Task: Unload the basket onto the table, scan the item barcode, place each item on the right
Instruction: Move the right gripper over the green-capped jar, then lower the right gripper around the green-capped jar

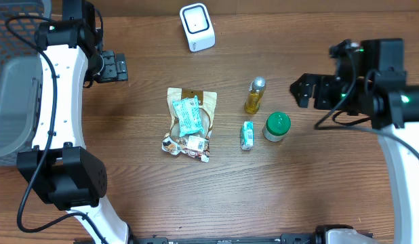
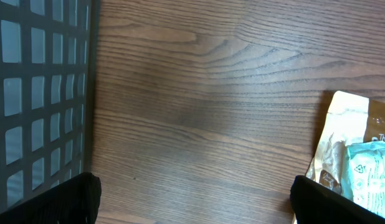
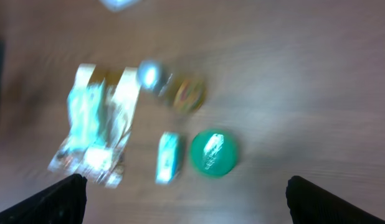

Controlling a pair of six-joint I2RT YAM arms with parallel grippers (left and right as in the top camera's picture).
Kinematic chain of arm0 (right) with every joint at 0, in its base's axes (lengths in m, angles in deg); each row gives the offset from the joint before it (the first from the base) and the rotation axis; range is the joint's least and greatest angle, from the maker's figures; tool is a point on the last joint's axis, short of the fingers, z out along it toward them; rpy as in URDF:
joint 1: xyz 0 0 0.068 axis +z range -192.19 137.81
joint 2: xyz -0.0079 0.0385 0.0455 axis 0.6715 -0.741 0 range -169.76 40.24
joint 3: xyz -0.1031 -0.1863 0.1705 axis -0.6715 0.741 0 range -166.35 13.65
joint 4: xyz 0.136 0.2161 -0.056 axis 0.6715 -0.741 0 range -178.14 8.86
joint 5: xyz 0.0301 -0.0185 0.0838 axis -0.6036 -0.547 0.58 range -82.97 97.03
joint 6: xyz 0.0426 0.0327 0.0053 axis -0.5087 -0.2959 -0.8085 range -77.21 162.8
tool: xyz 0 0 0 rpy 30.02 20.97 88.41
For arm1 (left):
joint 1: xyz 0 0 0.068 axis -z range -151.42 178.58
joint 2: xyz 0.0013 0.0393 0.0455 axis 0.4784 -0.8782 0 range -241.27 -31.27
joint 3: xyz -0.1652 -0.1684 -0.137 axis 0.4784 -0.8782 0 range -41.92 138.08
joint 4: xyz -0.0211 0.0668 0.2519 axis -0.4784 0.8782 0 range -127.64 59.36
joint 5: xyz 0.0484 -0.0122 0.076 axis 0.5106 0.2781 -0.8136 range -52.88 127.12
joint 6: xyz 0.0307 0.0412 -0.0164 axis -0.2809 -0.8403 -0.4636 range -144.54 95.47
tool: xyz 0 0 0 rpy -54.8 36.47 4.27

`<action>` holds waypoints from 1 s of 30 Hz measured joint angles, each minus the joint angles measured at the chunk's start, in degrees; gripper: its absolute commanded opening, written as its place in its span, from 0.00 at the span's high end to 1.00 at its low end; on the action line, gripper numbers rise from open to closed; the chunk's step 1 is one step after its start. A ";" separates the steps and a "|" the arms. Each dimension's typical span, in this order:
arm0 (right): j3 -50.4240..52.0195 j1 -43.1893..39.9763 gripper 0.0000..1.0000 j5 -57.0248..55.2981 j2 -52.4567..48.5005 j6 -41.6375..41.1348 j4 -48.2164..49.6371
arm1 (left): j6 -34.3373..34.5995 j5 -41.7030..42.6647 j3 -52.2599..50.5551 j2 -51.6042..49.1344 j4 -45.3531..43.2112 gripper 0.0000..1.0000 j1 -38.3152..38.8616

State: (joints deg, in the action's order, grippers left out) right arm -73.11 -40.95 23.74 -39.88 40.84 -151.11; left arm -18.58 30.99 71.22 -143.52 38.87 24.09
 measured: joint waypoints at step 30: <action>19.67 12.55 0.11 -15.93 -8.57 -20.96 15.58 | 0.00 0.02 0.00 0.00 0.04 0.01 0.00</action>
State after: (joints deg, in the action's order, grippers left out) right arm -53.44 -28.40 7.80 -48.45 19.88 -135.53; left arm -18.58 31.02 71.22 -143.52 38.91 24.09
